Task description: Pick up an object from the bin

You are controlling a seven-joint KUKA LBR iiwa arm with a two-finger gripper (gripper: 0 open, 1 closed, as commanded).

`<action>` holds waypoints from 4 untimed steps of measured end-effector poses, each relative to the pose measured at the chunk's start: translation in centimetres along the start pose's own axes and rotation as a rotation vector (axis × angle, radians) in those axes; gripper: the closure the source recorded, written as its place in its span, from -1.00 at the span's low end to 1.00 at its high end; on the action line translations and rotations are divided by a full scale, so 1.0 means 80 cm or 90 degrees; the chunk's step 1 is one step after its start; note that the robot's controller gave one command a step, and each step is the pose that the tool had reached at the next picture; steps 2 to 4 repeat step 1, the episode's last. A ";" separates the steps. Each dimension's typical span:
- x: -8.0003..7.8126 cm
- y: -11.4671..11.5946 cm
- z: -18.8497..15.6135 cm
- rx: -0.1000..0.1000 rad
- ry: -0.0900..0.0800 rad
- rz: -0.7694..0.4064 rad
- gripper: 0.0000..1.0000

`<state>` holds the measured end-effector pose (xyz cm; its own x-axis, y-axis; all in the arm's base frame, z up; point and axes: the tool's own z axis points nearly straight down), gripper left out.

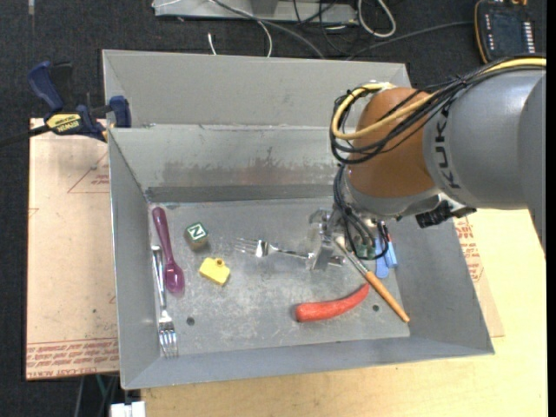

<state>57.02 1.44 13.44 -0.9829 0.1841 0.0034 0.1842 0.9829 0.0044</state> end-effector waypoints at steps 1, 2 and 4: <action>0.000 0.000 -0.036 0.000 0.001 0.000 1.00; 0.000 0.000 -0.036 0.000 0.001 0.000 1.00; 0.000 0.000 -0.036 0.000 0.001 0.000 1.00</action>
Offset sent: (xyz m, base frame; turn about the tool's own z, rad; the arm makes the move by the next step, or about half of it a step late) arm -0.0005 0.0001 0.0529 -0.0003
